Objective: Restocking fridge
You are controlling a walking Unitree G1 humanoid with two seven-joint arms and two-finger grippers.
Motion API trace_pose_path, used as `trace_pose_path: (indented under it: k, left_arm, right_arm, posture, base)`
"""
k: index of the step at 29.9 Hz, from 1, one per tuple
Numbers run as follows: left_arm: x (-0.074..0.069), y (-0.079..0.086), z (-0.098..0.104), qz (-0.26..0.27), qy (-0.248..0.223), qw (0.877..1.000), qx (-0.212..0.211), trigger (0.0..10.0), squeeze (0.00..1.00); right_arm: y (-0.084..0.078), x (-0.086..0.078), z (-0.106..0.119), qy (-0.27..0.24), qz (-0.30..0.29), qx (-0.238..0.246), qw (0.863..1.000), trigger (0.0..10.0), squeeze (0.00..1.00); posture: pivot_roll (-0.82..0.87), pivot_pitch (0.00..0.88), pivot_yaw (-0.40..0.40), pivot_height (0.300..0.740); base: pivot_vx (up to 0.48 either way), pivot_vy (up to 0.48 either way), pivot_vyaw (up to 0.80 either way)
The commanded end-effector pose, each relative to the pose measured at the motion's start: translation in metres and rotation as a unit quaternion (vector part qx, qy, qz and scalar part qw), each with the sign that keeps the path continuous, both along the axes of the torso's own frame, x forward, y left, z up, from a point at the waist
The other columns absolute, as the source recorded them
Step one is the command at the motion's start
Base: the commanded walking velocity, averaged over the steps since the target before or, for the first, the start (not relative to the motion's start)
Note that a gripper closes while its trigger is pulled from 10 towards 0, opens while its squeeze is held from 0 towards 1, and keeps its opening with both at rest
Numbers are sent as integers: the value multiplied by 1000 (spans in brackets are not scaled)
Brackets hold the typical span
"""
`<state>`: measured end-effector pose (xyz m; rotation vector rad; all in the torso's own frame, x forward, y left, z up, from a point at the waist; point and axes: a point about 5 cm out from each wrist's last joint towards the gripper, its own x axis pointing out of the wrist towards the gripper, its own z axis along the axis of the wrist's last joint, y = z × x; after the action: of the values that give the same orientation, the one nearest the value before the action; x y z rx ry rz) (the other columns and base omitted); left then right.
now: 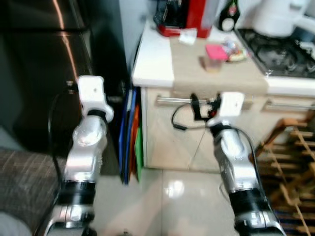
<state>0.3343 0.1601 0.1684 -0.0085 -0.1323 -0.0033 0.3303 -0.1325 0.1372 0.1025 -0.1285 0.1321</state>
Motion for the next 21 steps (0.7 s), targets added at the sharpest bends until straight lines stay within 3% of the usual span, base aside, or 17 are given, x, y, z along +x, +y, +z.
trace_pose_path:
  k: [1, 6, 12, 15, 18, 21]
  left_arm:
    - [0, -10, 2, -18, -7, 1000, 0, 10000, 0]
    - [-2, -11, 0, -22, -3, 1000, -2, 10000, 0]
    - [-5, -16, 4, -51, -10, 999, -12, 10000, 0]
    - [-5, -25, 7, -82, -22, 996, -4, 10000, 0]
    - [-4, -29, 4, -95, -6, 995, -22, 10000, 0]
    - [-3, -21, -9, -76, 29, 995, -51, 10000, 0]
  right_arm:
    - [-10, 1, 8, -18, -20, -3, 1000, 10000, 0]
    - [-12, 1, 7, -14, -30, -5, 999, 10000, 0]
    - [-28, 2, 9, -12, -96, -18, 995, 10000, 0]
    - [-34, 3, 10, -20, -107, -37, 993, 10000, 0]
    - [-38, 3, 6, -6, -127, -37, 991, 10000, 0]
    - [-49, -2, 0, 16, -150, -93, 984, 10000, 0]
  posture:
    - [-15, 0, 13, 740]
    - [-11, 0, 8, 740]
    - [-1, 0, 10, 740]
    - [6, 0, 39, 740]
    - [1, 0, 57, 740]
    - [-5, 0, 59, 740]
  base:
    - [0, 0, 0]
    - [0, 0, 0]
    - [0, 0, 0]
    - [0, 0, 0]
    - [0, 0, 0]
    - [0, 0, 0]
